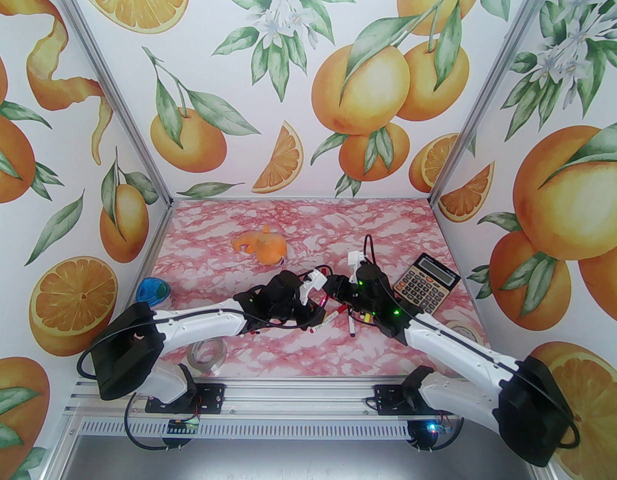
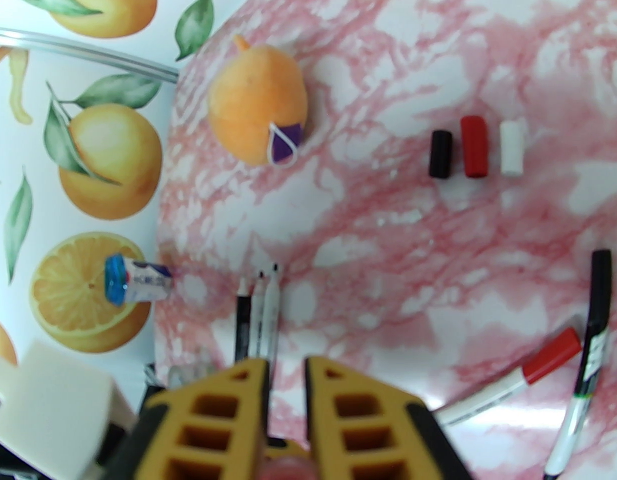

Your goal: Open the pen caps

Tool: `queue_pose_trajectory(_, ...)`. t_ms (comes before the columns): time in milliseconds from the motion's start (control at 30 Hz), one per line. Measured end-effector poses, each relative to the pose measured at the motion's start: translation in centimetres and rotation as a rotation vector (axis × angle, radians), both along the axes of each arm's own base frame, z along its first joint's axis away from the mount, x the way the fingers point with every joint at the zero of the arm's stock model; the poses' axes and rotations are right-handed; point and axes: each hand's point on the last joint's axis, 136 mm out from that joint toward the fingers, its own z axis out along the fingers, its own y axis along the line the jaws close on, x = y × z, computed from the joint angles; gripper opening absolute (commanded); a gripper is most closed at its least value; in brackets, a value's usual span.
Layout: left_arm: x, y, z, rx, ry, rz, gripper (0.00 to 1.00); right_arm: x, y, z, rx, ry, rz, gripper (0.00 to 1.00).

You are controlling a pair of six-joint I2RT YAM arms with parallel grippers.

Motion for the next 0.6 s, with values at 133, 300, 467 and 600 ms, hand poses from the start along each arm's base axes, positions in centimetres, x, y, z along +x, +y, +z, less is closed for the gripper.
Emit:
queue_pose_trajectory(133,0.2,-1.1,0.4,-0.020,-0.021,-0.004,0.10,0.2,-1.4,0.4,-0.005,-0.001,-0.037,0.08)
queue_pose_trajectory(300,0.4,-2.2,0.9,-0.029,-0.049,-0.002,0.09,0.4,-2.9,0.7,-0.014,0.000,-0.082,0.07)
queue_pose_trajectory(467,0.5,-2.8,0.9,-0.019,-0.064,-0.003,0.08,0.6,-3.7,0.8,-0.023,0.000,-0.113,0.07)
queue_pose_trajectory(600,0.5,-3.1,1.0,-0.024,-0.071,-0.011,0.07,0.6,-4.1,0.8,-0.025,-0.006,-0.123,0.07)
